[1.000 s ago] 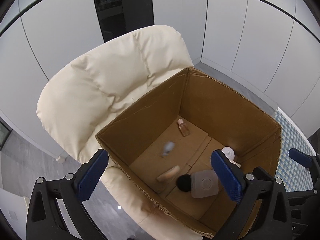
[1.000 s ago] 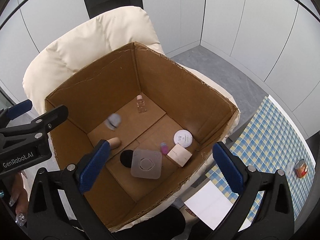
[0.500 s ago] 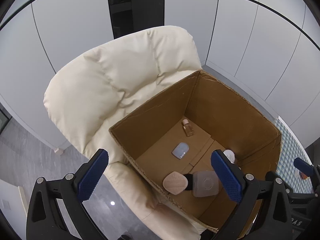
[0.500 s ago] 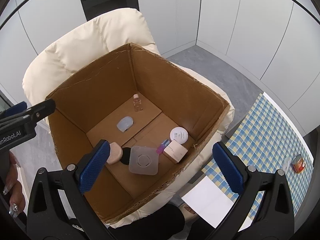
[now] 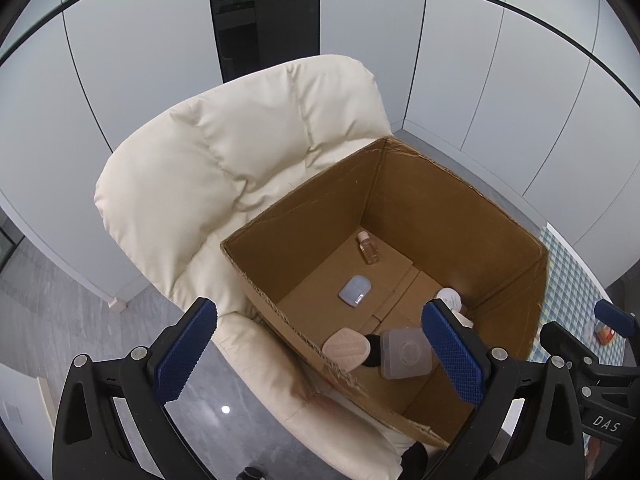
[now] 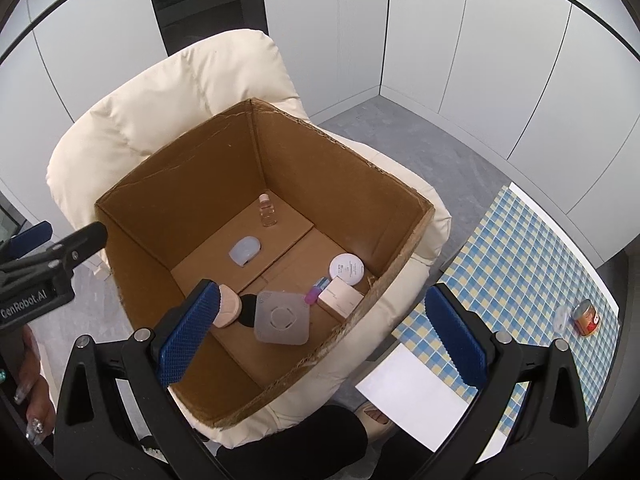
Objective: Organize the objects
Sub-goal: 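Withdraw both open grippers up and out of the cardboard box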
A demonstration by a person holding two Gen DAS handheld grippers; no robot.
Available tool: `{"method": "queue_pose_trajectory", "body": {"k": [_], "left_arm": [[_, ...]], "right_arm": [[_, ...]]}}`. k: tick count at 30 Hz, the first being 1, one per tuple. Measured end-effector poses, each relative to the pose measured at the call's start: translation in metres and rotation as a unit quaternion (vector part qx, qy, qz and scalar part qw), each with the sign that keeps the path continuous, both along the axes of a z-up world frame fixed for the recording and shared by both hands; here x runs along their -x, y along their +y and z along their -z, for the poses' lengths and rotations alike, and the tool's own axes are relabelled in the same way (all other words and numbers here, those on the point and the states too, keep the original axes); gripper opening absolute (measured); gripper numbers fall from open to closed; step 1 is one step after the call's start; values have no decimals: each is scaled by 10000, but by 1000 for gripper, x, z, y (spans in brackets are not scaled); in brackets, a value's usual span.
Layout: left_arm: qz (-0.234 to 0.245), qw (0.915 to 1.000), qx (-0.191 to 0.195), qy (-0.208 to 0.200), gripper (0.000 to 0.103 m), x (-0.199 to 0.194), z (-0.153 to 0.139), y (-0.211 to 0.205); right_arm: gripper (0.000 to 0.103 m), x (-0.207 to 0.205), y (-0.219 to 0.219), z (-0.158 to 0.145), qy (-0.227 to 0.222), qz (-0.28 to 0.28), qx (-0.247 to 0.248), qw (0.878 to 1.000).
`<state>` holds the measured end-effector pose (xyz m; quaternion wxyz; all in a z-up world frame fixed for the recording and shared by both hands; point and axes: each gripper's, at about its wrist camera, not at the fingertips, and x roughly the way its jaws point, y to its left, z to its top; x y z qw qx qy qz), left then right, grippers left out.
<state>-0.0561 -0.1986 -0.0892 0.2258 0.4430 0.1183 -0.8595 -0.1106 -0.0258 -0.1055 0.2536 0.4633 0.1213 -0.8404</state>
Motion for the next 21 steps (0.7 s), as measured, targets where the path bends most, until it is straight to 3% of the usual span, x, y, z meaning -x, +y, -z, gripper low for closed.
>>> {"method": "queue_pose_trajectory", "body": {"k": [21], "left_arm": [[433,9990,14,69,102,-65,-15,45]], "right_arm": [[103,-78,31,-34,159,-54,33,9999]]}}
